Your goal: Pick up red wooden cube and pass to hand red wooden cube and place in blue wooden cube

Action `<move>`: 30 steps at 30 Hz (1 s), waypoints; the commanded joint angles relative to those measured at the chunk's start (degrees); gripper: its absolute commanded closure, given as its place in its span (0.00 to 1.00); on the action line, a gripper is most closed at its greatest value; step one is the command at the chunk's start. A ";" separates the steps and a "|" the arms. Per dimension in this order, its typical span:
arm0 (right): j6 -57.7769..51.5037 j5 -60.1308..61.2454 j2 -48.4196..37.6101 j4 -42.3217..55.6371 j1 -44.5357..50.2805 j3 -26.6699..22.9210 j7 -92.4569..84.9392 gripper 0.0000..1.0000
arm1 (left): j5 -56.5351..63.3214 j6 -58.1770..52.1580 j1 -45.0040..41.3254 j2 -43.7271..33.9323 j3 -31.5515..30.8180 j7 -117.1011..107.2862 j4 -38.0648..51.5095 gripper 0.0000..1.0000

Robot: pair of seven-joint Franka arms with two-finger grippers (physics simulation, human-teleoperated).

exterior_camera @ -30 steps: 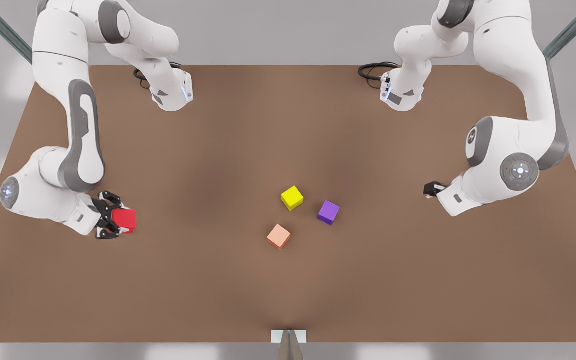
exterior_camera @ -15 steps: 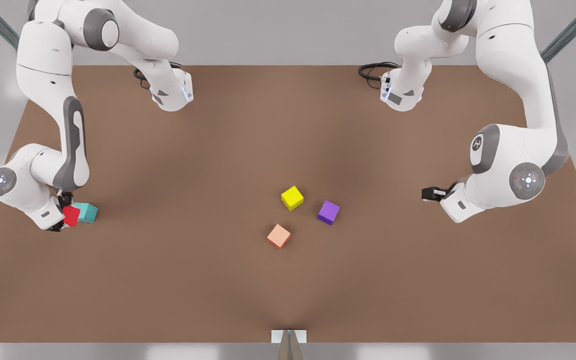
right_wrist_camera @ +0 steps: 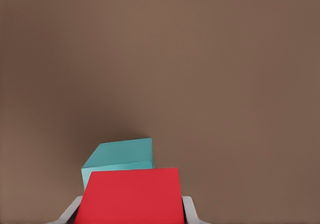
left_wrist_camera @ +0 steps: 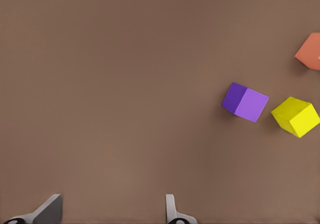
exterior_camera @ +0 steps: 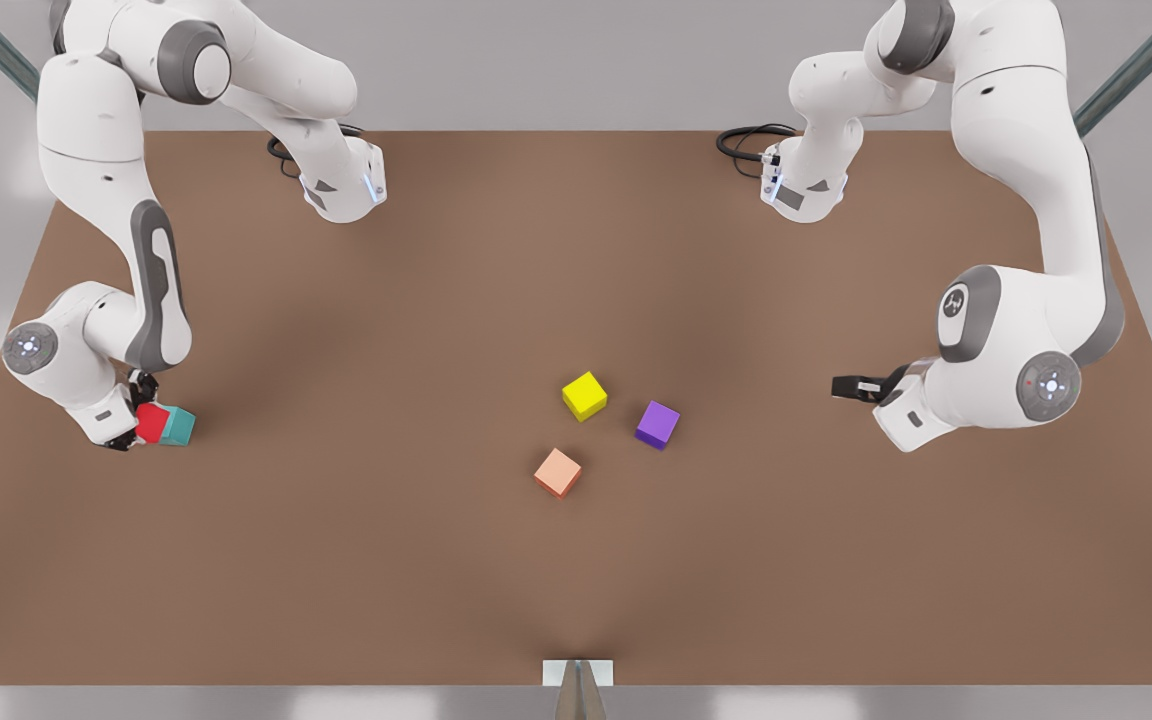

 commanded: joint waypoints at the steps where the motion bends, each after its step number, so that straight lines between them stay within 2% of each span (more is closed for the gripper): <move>1: 0.76 0.12 0.05 0.00 -0.03 -0.01 -2.03 0.44 | -0.02 -0.54 0.01 0.01 -0.02 -1.12 0.08 0.00; 7: 0.50 0.12 -0.03 -2.02 -0.21 -0.18 -2.73 0.42 | -0.02 -0.36 -0.08 1.16 -0.02 -1.30 0.09 0.00; 8: 0.50 0.12 -0.03 -2.11 -0.21 -0.18 -2.73 0.34 | 0.07 -0.27 -0.17 1.25 -0.02 -1.30 0.09 0.00; 9: 0.50 0.12 0.05 -2.29 -0.21 -0.27 -2.64 0.12 | 0.07 -0.27 -0.08 1.51 -0.02 -1.30 0.09 0.00; 10: 0.50 0.12 0.14 -2.29 -0.21 -0.27 -2.64 0.02 | 0.15 -0.27 -0.08 1.60 -0.02 -1.30 0.09 0.00; 11: 0.50 0.12 0.14 -2.29 -0.21 -0.27 -2.55 0.00 | 0.15 -0.27 -0.08 1.60 -0.02 -1.30 0.09 0.00; 23: -2.31 0.56 -1.26 -1.15 1.64 -0.01 -1.68 0.00 | 0.24 -0.19 -0.08 1.69 0.07 -1.30 0.26 0.00; 28: -12.24 0.74 -3.20 3.59 3.13 0.17 -1.50 0.00 | 1.82 -0.27 -0.17 1.69 -0.02 -1.30 0.26 0.00; 30: -21.10 2.93 -3.46 9.74 5.59 0.34 -1.41 0.00 | 1.82 -0.27 0.01 1.42 -0.02 -1.91 0.35 0.00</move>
